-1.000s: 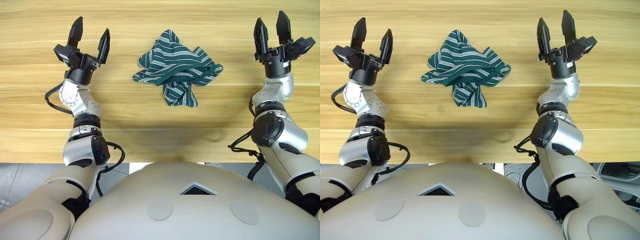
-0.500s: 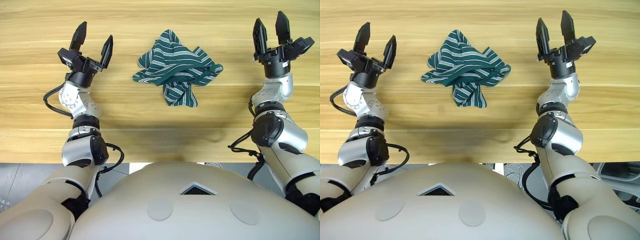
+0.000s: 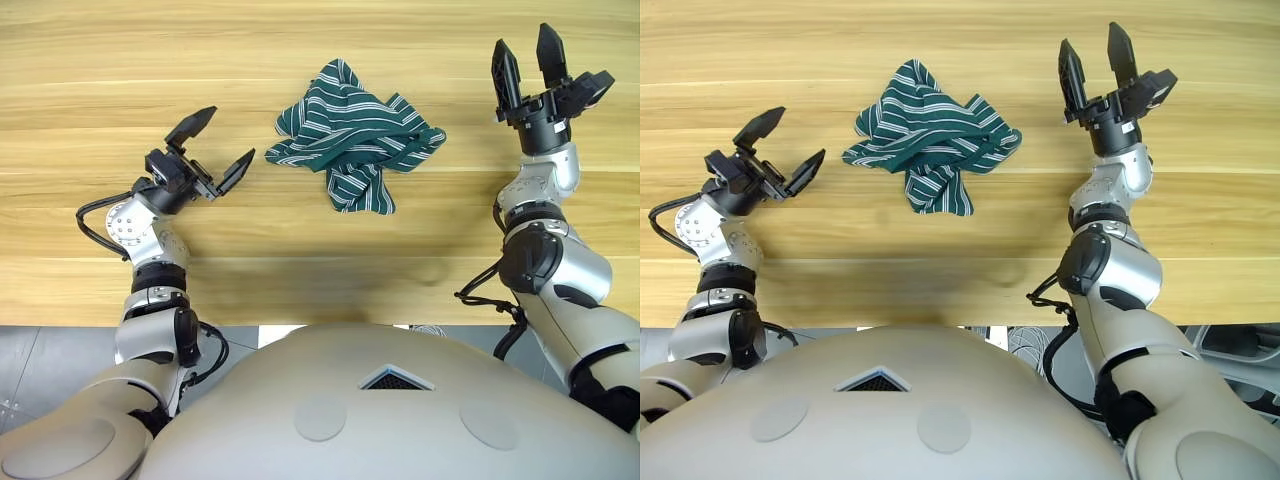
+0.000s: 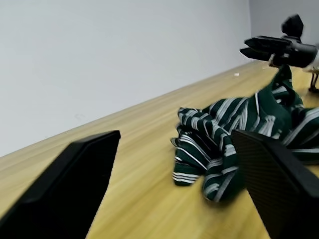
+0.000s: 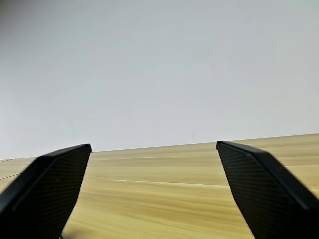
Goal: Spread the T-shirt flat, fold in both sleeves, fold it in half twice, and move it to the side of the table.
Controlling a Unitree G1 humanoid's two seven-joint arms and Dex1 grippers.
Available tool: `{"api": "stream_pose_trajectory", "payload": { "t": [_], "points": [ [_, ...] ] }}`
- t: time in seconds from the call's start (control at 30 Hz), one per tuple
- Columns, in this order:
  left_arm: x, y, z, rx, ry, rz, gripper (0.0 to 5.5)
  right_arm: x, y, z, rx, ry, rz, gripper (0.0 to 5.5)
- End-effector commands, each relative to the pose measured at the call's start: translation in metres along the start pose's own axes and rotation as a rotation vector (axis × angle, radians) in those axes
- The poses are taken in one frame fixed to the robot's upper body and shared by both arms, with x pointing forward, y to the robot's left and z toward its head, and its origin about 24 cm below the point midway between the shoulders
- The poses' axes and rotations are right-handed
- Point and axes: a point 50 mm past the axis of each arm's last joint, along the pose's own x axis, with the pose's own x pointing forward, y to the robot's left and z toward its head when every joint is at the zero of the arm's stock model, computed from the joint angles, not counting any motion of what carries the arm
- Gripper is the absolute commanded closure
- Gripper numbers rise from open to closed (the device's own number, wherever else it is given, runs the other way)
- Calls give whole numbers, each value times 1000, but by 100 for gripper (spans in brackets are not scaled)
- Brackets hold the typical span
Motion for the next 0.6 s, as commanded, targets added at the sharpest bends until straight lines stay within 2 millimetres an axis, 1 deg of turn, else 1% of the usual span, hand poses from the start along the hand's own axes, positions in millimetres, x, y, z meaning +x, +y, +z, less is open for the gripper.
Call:
{"api": "stream_pose_trajectory", "payload": {
  "t": [0.03,0.1,0.2,0.27,0.43,0.53,0.57,0.6],
  "points": [
    [7,-7,-1,76,78,-85,148,11,5,-1,0,-2,24,82],
    [14,-8,-3,137,122,-94,148,11,7,-2,-4,5,43,82],
    [32,-12,1,211,107,-85,148,11,7,-3,-6,9,47,82],
    [41,-15,1,238,114,-98,148,10,7,-2,-9,8,44,82],
    [50,-18,-1,280,146,-97,148,10,7,-2,-10,8,44,82],
    [53,-22,-4,303,171,-119,197,11,8,-2,-12,7,51,80],
    [52,-23,-4,307,175,-124,221,12,8,-2,-12,6,52,80],
    [51,-22,-3,309,169,-115,224,12,8,-2,-12,6,53,80]
  ]
}}
